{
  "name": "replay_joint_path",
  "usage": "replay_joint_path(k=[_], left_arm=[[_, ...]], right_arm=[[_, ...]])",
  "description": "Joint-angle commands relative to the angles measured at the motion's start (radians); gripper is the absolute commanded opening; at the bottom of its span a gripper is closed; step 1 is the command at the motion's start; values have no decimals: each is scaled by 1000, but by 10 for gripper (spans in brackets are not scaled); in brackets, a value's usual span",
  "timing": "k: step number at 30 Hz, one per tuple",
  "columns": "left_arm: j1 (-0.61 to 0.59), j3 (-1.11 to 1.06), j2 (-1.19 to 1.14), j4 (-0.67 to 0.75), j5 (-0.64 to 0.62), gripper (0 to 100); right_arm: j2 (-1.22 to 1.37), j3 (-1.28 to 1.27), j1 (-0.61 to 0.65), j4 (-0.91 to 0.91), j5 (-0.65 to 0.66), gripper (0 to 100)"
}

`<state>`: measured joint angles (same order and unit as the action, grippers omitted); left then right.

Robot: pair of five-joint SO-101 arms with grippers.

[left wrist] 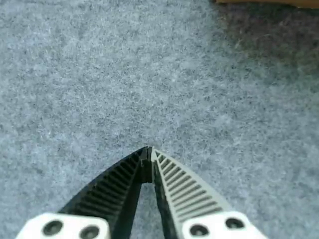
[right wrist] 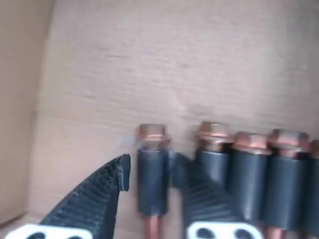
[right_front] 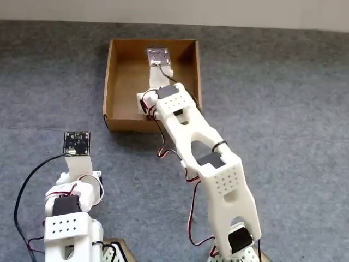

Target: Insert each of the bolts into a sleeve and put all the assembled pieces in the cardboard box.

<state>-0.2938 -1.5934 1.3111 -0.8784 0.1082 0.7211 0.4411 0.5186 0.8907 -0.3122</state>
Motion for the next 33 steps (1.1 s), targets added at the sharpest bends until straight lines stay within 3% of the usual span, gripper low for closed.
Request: replay_joint_path(k=[1, 9, 14, 22, 33], left_arm=[[22, 4, 13, 17, 5, 17], [22, 4, 13, 17, 5, 17], [22, 4, 13, 17, 5, 17], [22, 4, 13, 17, 5, 17], [22, 2, 13, 18, 5, 17]], right_arm=[[-16, 19, -59, 21, 2, 220], [-186, 18, -82, 156, 15, 201], [-351, 12, -107, 223, 15, 0], [-638, 8, -176, 453, 17, 5], [-918, 7, -176, 773, 18, 5]])
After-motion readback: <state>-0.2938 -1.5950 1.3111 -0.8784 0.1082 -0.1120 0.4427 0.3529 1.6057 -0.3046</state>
